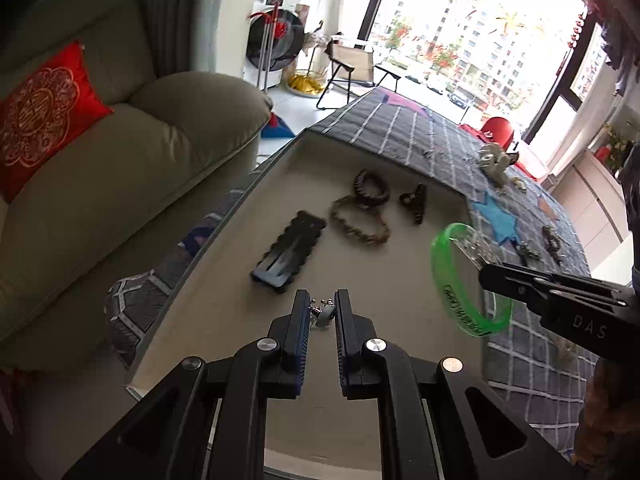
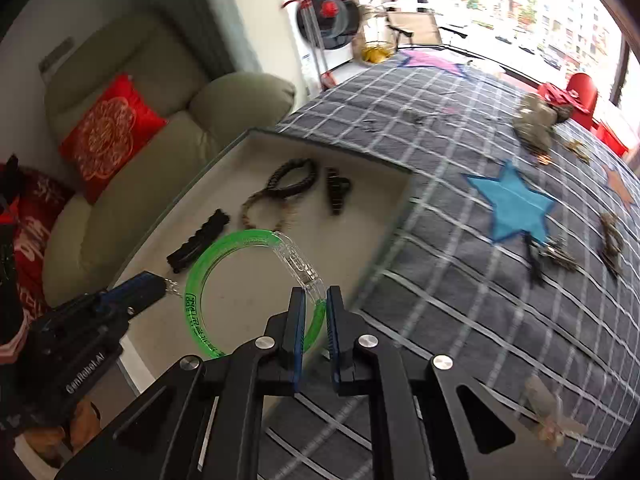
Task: Organize jewelry
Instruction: 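Carry the green bangle and silver keychain over the white tray with both tools, then open the right tool to drop the bangle while the left tool releases the keychain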
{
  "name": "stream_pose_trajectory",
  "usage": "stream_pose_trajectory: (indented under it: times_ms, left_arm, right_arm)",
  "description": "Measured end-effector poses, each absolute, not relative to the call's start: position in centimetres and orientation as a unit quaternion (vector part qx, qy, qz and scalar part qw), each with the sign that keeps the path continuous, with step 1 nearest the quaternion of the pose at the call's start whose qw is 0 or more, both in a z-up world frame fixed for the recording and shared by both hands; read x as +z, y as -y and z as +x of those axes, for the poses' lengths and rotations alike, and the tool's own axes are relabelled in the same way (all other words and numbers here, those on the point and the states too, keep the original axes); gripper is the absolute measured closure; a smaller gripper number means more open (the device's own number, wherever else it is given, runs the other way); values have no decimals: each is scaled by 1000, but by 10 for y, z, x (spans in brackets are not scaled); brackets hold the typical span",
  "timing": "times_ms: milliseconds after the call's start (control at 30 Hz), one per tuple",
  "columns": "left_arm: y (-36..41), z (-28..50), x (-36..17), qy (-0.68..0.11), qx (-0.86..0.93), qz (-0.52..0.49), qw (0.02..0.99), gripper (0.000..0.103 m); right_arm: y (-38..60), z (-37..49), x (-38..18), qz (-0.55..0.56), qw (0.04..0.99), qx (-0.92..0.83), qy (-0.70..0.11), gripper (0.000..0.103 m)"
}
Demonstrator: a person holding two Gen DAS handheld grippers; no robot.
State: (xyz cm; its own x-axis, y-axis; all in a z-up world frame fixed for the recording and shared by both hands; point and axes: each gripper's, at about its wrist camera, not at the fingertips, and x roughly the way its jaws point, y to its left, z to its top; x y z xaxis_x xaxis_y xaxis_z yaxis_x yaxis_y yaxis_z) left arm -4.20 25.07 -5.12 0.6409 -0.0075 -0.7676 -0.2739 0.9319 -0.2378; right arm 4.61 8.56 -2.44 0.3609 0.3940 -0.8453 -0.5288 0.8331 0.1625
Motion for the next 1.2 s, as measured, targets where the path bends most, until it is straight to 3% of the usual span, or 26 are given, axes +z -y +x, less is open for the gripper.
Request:
stream_pose_trajectory:
  times_ms: [933, 967, 1033, 1067, 1100, 1200]
  left_arm:
    - [-256, -32, -77, -453, 103, -156, 871, 88]
    - [-255, -32, -77, -455, 105, -154, 871, 88]
    - [-253, -31, -76, -457, 108, -149, 870, 88]
    - [-252, -31, -76, -458, 109, -146, 870, 88]
    - [-251, -31, -75, -458, 111, -145, 870, 88]
    - [-249, -30, -73, -457, 117, -141, 870, 88]
  right_arm:
    - [-144, 63, -68, -131, 797, 274, -521, 90]
    - [-144, 64, -68, -130, 796, 276, -522, 88]
    - [-143, 65, -68, -125, 793, 282, -525, 72]
    - [-142, 66, -67, -122, 794, 281, -526, 52]
    - [-140, 66, -66, -117, 795, 280, -525, 42]
    - [-134, 68, -59, -96, 799, 285, -521, 42]
